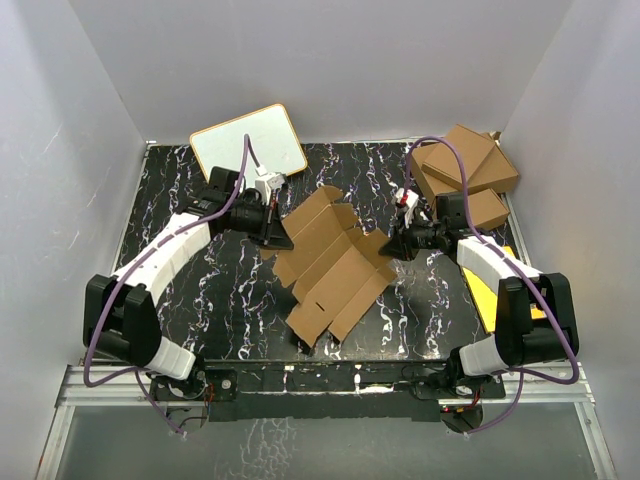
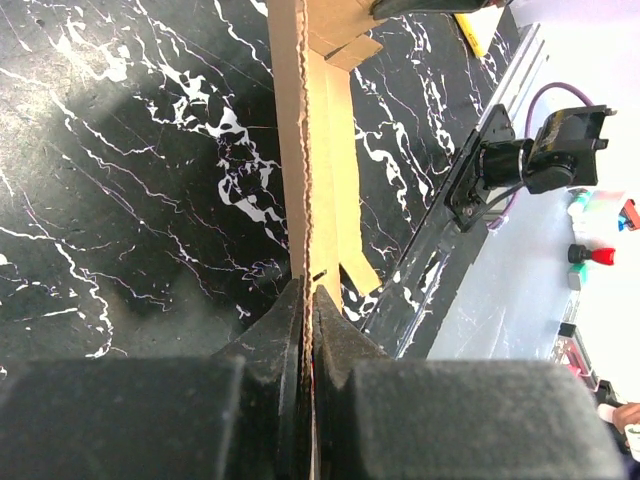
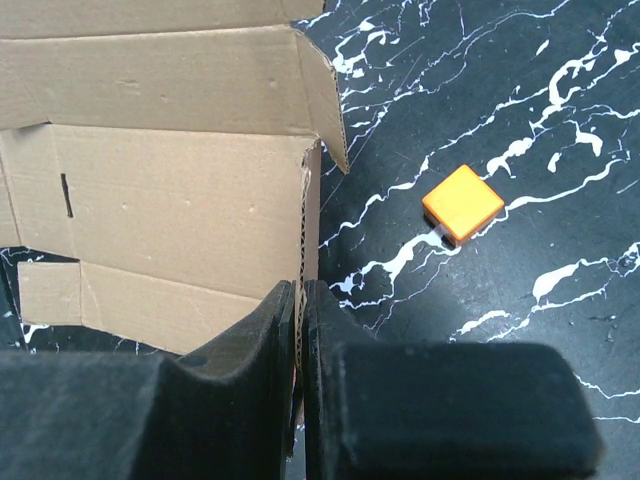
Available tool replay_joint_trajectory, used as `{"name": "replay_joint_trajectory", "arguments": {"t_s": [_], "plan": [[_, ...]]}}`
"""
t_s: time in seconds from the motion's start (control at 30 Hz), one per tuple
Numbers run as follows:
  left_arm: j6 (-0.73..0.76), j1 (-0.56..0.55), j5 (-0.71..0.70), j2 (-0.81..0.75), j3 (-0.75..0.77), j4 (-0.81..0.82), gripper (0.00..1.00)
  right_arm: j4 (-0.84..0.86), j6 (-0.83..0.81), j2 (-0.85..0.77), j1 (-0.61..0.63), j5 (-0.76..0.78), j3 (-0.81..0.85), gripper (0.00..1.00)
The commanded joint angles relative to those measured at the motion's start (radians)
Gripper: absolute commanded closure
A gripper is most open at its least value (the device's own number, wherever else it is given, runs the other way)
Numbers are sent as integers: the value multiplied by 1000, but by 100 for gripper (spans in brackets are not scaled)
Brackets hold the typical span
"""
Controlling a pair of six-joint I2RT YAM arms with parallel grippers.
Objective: Fold the paper box
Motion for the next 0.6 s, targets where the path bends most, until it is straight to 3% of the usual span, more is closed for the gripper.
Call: {"name": "replay_joint_trajectory", "arguments": {"t_s": [0.0, 0.2, 0.37, 0.57], "plan": [[-4, 3, 24, -79, 1, -13, 100, 17, -15, -3, -23, 10, -7, 89], [-68, 75, -5, -131, -17, 47, 100, -4, -29, -7, -65, -3, -17, 88], [-103, 84, 78, -162, -48, 152, 100, 10, -7, 25, -65, -33, -10, 88], [45, 85, 140, -136, 7, 44, 100, 54, 29, 70, -65, -62, 33, 88]]}}
